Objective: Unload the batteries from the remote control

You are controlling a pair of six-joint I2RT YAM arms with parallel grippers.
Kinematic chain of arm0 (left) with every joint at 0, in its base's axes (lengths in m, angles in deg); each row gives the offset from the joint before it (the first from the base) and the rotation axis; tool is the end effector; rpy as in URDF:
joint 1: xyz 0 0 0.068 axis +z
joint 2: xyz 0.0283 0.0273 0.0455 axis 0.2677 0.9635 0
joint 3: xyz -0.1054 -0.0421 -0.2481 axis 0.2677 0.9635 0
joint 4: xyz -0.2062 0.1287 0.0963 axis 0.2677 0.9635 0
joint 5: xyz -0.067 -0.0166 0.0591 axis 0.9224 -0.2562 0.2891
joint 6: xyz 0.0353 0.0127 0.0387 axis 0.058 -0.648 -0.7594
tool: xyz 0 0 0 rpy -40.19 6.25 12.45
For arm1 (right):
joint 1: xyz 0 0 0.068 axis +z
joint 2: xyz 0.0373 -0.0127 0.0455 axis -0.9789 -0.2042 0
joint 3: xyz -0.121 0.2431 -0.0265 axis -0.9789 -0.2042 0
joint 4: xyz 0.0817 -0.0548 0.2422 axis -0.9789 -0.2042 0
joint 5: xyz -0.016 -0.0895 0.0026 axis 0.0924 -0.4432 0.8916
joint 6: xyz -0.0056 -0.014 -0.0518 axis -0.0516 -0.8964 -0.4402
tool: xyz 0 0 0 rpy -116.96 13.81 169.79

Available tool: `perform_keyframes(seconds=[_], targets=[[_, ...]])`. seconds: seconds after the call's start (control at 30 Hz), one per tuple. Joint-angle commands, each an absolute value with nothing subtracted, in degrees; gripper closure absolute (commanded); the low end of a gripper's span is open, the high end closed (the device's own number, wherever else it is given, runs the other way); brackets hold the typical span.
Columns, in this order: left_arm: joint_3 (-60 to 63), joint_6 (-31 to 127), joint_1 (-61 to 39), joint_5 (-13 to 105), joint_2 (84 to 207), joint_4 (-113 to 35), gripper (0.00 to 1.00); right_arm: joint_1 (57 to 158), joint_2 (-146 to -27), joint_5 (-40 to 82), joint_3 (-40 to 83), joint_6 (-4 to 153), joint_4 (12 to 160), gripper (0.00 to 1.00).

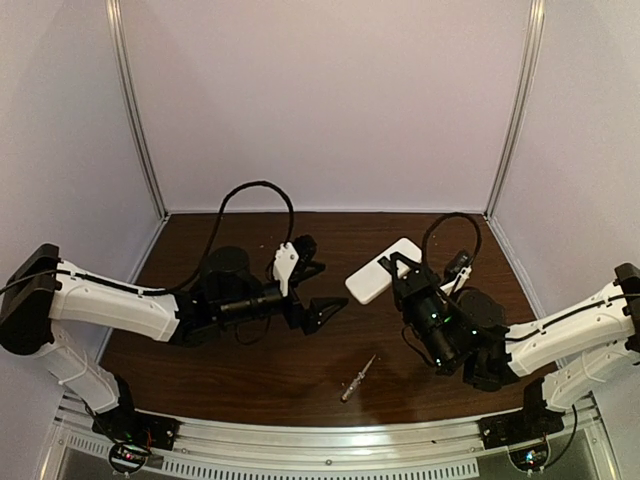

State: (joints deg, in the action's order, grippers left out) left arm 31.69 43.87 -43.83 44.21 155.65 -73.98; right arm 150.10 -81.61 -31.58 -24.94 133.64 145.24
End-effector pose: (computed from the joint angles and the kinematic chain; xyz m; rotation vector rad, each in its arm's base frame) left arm 0.1633 -0.2838 0.2389 0.8568 1.5625 -0.9649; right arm 0.1064 0.2437 0.2533 0.6483 1.4552 1.4150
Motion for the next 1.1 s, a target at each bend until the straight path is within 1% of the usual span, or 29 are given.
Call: perform_keyframes(seconds=[0.0,0.4,0.73,0.9,1.07], targets=[[29.82,41.53,-44.74,46.55,158.04,-78.94,0.06,151.53,-81.24,-34.97,-25.35,134.88,145.46,1.0],[27.5,38.53,-46.16,49.07,162.26,-82.59,0.06,153.54,-82.11,-36.48,-25.65,135.41,147.15,1.0],[27.46,36.65,-46.58,52.42,164.22,-88.35,0.05,153.63,-83.56,-34.44,-28.81,134.9,155.47,1.0],[27.59,34.19,-46.68,54.07,165.65,-91.29,0.03,153.61,-85.41,-33.97,-30.3,134.34,161.88,1.0],[27.74,32.42,-46.76,54.56,166.28,-93.44,0.02,153.63,-85.91,-35.11,-31.24,134.51,164.75,1.0]])
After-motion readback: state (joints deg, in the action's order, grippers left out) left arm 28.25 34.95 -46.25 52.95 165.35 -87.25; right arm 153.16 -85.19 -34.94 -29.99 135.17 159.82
